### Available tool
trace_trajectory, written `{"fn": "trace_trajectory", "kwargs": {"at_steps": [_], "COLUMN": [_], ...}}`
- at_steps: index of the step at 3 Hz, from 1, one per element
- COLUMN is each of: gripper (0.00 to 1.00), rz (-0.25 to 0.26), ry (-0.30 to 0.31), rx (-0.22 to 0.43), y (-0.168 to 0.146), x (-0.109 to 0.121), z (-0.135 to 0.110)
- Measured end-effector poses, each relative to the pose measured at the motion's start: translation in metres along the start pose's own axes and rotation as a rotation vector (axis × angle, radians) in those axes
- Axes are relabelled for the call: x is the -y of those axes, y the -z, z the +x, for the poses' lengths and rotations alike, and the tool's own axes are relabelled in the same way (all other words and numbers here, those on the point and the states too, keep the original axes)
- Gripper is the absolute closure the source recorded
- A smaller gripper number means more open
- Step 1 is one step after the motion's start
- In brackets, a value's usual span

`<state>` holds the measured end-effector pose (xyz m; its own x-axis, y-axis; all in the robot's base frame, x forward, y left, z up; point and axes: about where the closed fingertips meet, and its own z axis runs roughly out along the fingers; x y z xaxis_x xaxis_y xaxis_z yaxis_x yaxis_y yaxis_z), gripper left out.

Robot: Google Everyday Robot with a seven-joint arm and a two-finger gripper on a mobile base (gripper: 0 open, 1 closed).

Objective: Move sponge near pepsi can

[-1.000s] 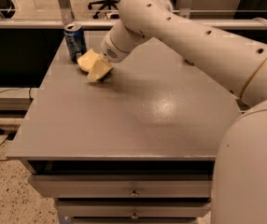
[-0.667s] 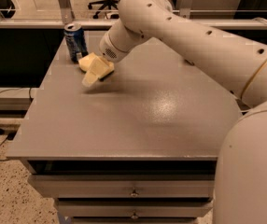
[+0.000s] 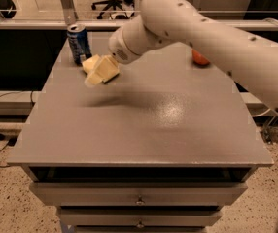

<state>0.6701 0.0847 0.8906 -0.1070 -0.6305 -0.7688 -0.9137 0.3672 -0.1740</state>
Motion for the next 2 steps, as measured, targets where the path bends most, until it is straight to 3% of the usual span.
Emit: {"fn": "trace_trajectory", "kwargs": {"at_steps": [1, 2], "gripper": [0.00, 0.00], "rz": [0.000, -0.028], "ry": [0.003, -0.041], "rx": [0.224, 0.360], "y": [0.033, 0.044], "x": [-0.042, -0.075], "z": [-0.012, -0.003]}}
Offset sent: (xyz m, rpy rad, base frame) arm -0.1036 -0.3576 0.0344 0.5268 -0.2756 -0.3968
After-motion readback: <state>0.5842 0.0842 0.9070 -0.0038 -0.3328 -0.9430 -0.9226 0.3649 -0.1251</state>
